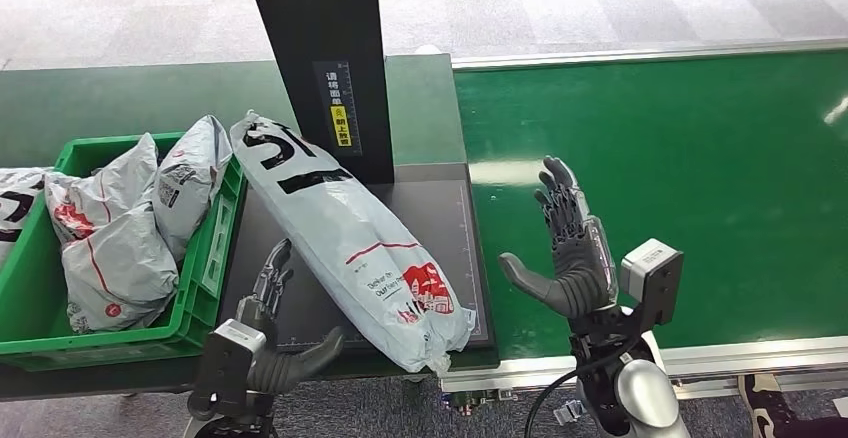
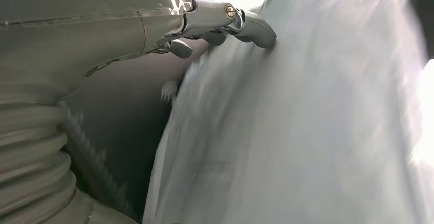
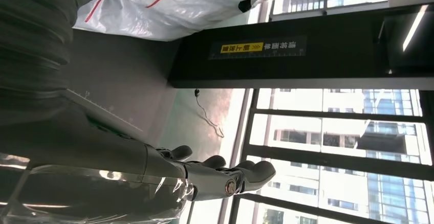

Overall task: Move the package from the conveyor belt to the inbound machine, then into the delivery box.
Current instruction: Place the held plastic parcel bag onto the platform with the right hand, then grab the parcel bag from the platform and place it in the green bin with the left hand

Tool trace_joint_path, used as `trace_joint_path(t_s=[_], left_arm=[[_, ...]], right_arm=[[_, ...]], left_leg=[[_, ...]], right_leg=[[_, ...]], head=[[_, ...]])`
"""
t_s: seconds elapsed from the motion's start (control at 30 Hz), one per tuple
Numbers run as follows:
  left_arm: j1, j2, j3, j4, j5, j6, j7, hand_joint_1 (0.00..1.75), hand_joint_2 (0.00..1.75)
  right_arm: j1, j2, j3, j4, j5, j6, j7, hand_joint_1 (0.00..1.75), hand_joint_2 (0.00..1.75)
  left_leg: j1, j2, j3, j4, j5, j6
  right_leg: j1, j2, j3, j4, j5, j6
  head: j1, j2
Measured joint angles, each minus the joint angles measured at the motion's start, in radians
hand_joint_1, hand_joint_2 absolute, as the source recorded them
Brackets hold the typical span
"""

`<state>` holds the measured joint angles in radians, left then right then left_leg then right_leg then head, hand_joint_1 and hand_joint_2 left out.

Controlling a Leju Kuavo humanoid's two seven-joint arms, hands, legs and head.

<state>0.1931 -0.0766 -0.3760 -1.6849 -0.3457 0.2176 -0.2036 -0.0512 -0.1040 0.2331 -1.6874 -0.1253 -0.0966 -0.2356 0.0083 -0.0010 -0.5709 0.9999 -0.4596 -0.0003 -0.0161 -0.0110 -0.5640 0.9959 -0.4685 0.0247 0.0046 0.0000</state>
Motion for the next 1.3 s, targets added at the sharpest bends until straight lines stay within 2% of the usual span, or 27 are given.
trace_joint_path(t_s=[0.27,0.53,0.73,1.1,1.2,1.3], left_arm=[[0.039,-0.013,0.119,-0.132,-0.094,0.069,-0.019,0.00,1.75],[0.120,-0.028,0.247,-0.286,-0.157,0.186,-0.070,0.00,1.75],[0.151,-0.043,0.296,-0.363,-0.177,0.202,-0.091,0.00,1.75],[0.154,-0.055,0.300,-0.383,-0.172,0.128,-0.060,0.00,1.75],[0.150,-0.055,0.275,-0.378,-0.167,0.047,-0.024,0.00,1.75],[0.130,-0.054,0.199,-0.337,-0.165,-0.083,0.032,0.00,1.75]], right_arm=[[0.050,0.018,-0.031,-0.059,0.022,0.000,0.001,0.00,1.75],[0.119,0.039,-0.062,-0.116,0.052,0.040,-0.002,0.00,1.75],[0.123,0.049,-0.078,-0.120,0.050,0.066,-0.016,0.00,1.75],[0.121,0.059,-0.087,-0.123,0.035,0.090,-0.032,0.00,1.75],[0.111,0.064,-0.090,-0.123,0.025,0.102,-0.032,0.00,1.75],[0.078,0.069,-0.090,-0.117,0.006,0.120,-0.031,0.00,1.75]], left_leg=[[0.000,0.000,0.000,0.000,0.000,0.000],[0.000,0.000,0.000,0.000,-0.001,-0.001],[0.000,0.000,0.000,0.000,-0.001,-0.001],[0.000,0.000,0.001,0.000,-0.001,-0.001],[0.000,0.000,0.001,0.000,-0.001,-0.001],[0.000,0.000,0.001,0.000,-0.001,-0.001]], right_leg=[[0.000,0.000,0.000,0.000,-0.001,-0.001],[0.000,0.000,0.000,0.000,-0.001,-0.001],[0.000,0.000,0.000,0.000,-0.001,-0.001],[0.000,0.000,0.001,0.000,-0.001,-0.001],[0.000,0.000,0.001,0.000,-0.001,-0.001],[0.000,0.000,0.001,0.000,-0.001,-0.001]], head=[[0.000,0.000],[0.000,0.000],[0.000,0.000],[0.000,0.000],[0.000,0.000],[0.000,0.000]])
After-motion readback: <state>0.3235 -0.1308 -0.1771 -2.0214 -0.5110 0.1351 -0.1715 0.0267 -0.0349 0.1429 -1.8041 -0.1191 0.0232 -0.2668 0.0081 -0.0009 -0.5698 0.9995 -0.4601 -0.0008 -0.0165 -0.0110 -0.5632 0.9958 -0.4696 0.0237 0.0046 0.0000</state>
